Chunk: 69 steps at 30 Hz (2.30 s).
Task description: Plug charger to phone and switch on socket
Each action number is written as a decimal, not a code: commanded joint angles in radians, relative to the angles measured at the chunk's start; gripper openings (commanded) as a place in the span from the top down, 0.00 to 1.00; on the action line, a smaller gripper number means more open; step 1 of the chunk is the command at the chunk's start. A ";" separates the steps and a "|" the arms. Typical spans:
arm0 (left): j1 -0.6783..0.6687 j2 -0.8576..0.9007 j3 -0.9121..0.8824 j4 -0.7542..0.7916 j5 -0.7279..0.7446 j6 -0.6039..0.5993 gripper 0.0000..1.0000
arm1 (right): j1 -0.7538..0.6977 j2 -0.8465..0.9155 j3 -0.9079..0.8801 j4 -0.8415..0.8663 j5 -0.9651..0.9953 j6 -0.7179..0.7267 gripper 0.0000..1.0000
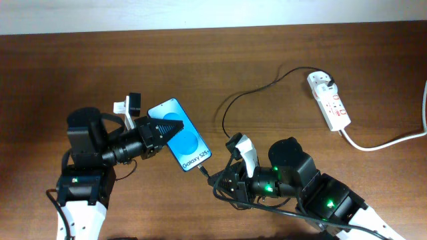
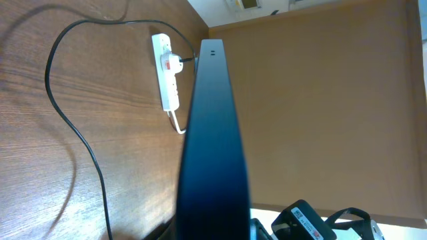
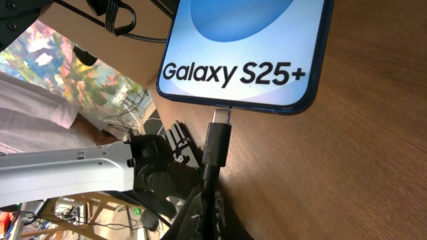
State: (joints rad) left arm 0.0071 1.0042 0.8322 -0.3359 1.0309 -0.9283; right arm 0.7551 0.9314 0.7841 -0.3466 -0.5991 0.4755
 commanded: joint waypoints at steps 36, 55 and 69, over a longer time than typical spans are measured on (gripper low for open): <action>0.002 -0.005 0.014 0.005 0.009 -0.006 1.00 | -0.003 0.010 0.011 0.008 0.009 0.004 0.96; 0.002 -0.005 0.014 0.005 -0.003 -0.005 1.00 | -0.003 -0.020 0.011 -0.001 0.030 0.001 0.96; 0.002 -0.005 0.014 0.006 -0.007 -0.005 1.00 | -0.003 -0.020 0.011 0.007 0.008 0.001 0.96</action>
State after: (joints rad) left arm 0.0071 1.0042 0.8322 -0.3389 1.0126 -0.9283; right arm 0.7551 0.9134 0.7841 -0.3462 -0.5728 0.4751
